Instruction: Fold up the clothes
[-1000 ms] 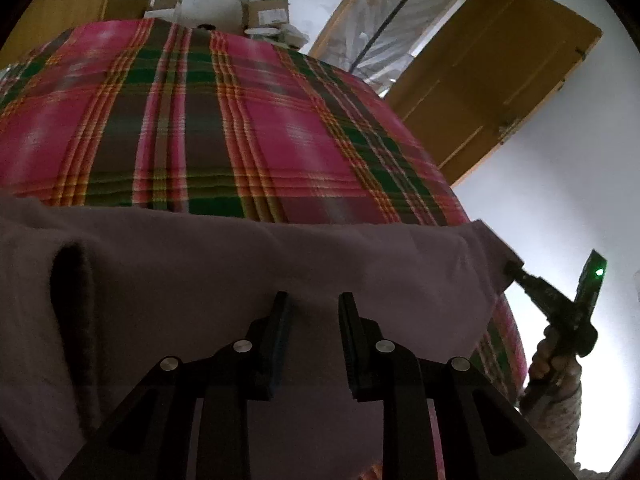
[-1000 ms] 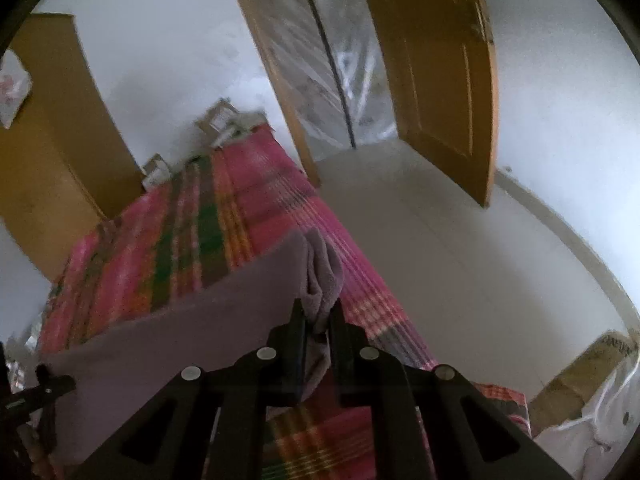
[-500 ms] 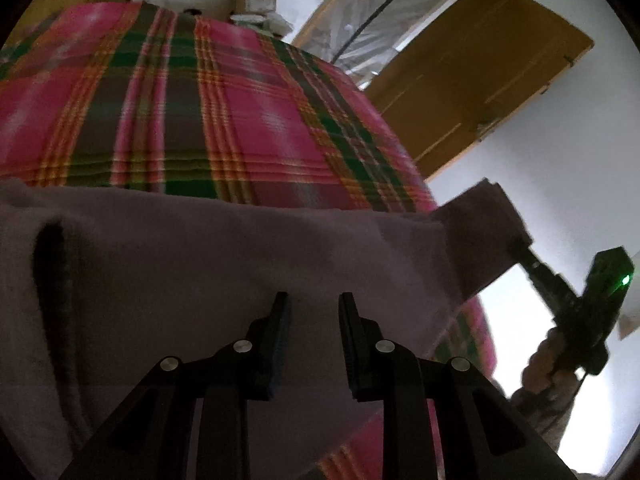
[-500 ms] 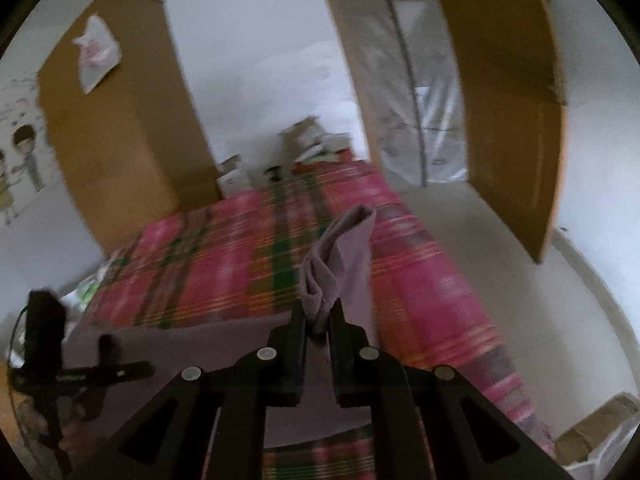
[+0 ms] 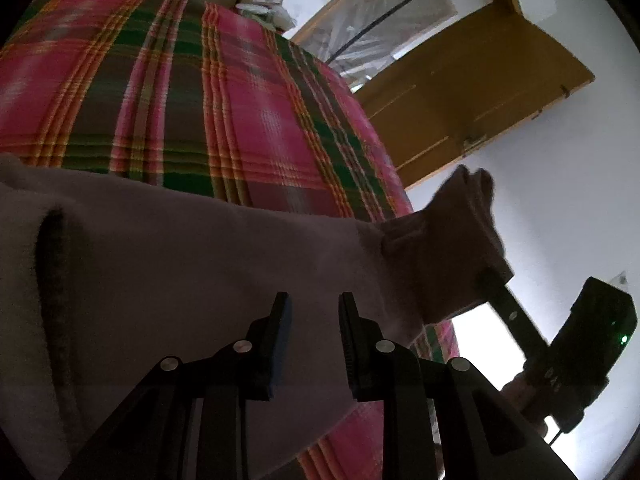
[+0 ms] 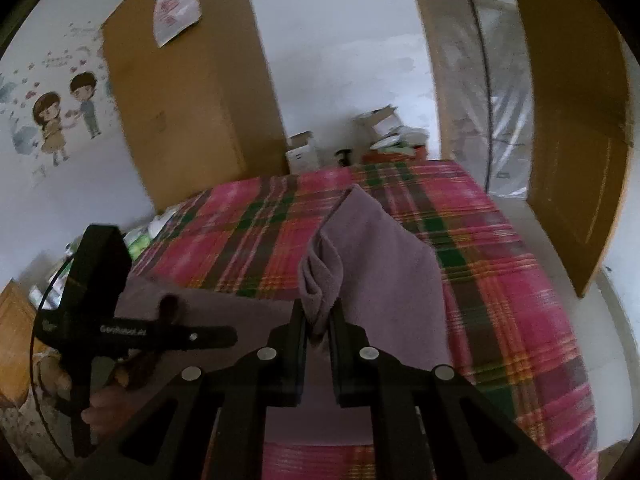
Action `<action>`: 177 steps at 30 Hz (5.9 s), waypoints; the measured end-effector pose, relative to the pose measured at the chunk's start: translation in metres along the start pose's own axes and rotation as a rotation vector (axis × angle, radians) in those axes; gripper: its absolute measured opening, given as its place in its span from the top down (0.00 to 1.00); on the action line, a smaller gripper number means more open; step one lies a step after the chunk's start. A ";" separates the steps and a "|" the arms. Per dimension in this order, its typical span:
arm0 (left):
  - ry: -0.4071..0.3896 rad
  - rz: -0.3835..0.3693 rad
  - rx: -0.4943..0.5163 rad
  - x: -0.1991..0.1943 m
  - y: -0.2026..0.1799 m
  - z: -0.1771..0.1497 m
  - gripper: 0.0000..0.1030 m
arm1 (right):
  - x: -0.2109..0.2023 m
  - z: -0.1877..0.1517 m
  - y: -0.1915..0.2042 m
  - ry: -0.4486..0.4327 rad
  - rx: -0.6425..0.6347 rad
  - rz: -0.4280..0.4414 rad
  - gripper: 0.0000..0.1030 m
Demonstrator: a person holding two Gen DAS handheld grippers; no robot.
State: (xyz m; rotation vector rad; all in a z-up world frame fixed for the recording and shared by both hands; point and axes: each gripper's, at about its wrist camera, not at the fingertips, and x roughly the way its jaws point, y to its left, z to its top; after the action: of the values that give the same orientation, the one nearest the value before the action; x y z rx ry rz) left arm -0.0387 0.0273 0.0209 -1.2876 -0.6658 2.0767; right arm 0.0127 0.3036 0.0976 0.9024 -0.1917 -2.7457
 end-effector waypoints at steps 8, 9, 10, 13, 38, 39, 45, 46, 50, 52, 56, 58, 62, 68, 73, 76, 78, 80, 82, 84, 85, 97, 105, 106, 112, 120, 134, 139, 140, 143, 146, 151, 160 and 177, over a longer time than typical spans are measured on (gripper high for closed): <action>-0.035 -0.002 -0.007 -0.018 0.007 0.001 0.77 | 0.028 -0.011 0.039 0.058 -0.059 0.062 0.90; -0.042 0.004 -0.003 -0.021 0.007 0.001 0.77 | 0.032 -0.012 0.042 0.067 -0.061 0.069 0.90; -0.050 0.011 0.001 -0.023 0.008 0.001 0.77 | 0.035 -0.014 0.045 0.075 -0.061 0.075 0.90; -0.057 0.008 -0.007 -0.027 0.012 0.001 0.77 | 0.044 -0.018 0.054 0.095 -0.058 0.098 0.90; -0.143 0.048 -0.067 -0.054 0.040 0.004 0.77 | 0.089 -0.051 0.097 0.256 -0.124 0.154 0.87; -0.142 0.049 -0.070 -0.053 0.040 0.005 0.77 | 0.089 -0.051 0.097 0.259 -0.118 0.161 0.84; -0.152 0.054 -0.053 -0.050 0.031 0.014 0.77 | 0.084 -0.053 0.096 0.297 -0.108 0.241 0.75; -0.157 0.056 -0.049 -0.049 0.029 0.016 0.77 | 0.083 -0.054 0.095 0.308 -0.097 0.276 0.75; -0.166 0.057 -0.025 -0.050 0.020 0.019 0.77 | 0.069 -0.049 0.079 0.305 -0.045 0.388 0.75; -0.175 0.054 -0.013 -0.051 0.017 0.018 0.77 | 0.061 -0.044 0.066 0.267 -0.033 0.341 0.75; -0.155 0.045 0.006 -0.042 0.009 0.016 0.77 | 0.050 -0.027 0.024 0.173 0.059 0.147 0.75; -0.118 0.046 0.022 -0.031 0.005 0.013 0.77 | 0.051 -0.019 0.007 0.144 0.088 0.031 0.75; -0.048 0.062 0.041 -0.011 0.004 0.008 0.77 | 0.071 -0.012 -0.009 0.160 0.096 -0.064 0.75; -0.009 0.088 -0.005 0.000 0.018 0.006 0.77 | 0.105 -0.016 -0.027 0.241 0.155 -0.111 0.77; -0.003 0.089 0.001 -0.001 0.020 0.001 0.76 | 0.106 -0.018 -0.028 0.240 0.144 -0.106 0.79; -0.003 0.090 -0.008 -0.006 0.021 -0.003 0.75 | 0.099 -0.018 -0.028 0.245 0.140 -0.093 0.79; -0.004 0.107 0.002 -0.009 0.020 -0.006 0.75 | 0.085 -0.020 -0.022 0.220 0.124 -0.081 0.79; -0.008 0.119 0.004 -0.013 0.020 -0.011 0.75 | 0.072 -0.024 -0.016 0.206 0.103 -0.068 0.79; -0.010 0.129 0.005 -0.016 0.020 -0.016 0.75 | 0.061 -0.032 -0.009 0.206 0.078 -0.069 0.79; -0.013 0.147 0.025 -0.015 0.018 -0.020 0.75 | 0.057 -0.043 -0.005 0.211 0.050 -0.092 0.79; -0.015 0.157 0.039 -0.015 0.017 -0.023 0.75 | 0.059 -0.047 -0.004 0.220 0.050 -0.102 0.79; 0.007 0.220 0.050 -0.021 0.011 -0.044 0.75 | 0.048 -0.060 0.016 0.230 0.019 -0.108 0.78; -0.034 0.200 0.064 -0.040 0.009 -0.047 0.75 | 0.042 -0.057 0.029 0.207 0.019 -0.115 0.77; -0.049 0.206 0.062 -0.046 0.010 -0.047 0.75 | 0.039 -0.054 0.035 0.184 0.008 -0.102 0.77; -0.101 0.209 0.029 -0.071 0.016 -0.050 0.75 | 0.072 -0.057 0.074 0.224 -0.079 -0.035 0.77; -0.182 0.224 0.005 -0.109 0.027 -0.052 0.75 | 0.080 -0.051 0.103 0.207 -0.127 -0.046 0.76; -0.327 0.365 -0.156 -0.183 0.101 -0.055 0.75 | 0.079 -0.050 0.155 0.161 -0.213 0.034 0.75; -0.372 0.402 -0.232 -0.208 0.133 -0.059 0.75 | 0.075 -0.056 0.203 0.140 -0.312 0.156 0.68; -0.369 0.409 -0.243 -0.211 0.139 -0.060 0.75 | 0.076 -0.057 0.211 0.140 -0.325 0.180 0.65; -0.358 0.421 -0.270 -0.218 0.154 -0.062 0.75 | 0.082 -0.066 0.245 0.166 -0.366 0.261 0.59; -0.361 0.442 -0.285 -0.223 0.164 -0.062 0.75 | 0.087 -0.075 0.279 0.195 -0.419 0.331 0.54; -0.355 0.449 -0.307 -0.236 0.176 -0.068 0.75 | 0.097 -0.091 0.320 0.239 -0.490 0.422 0.49; -0.315 0.424 -0.295 -0.235 0.184 -0.063 0.75 | 0.110 -0.124 0.366 0.284 -0.616 0.414 0.45; -0.220 0.381 -0.280 -0.207 0.194 -0.027 0.74 | 0.118 -0.129 0.362 0.223 -0.607 0.256 0.82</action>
State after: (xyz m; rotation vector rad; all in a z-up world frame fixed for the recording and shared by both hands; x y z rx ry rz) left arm 0.0147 -0.2525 0.0034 -1.4397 -0.8896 2.5315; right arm 0.0660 -0.0825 -0.0007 0.9114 0.5027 -2.2337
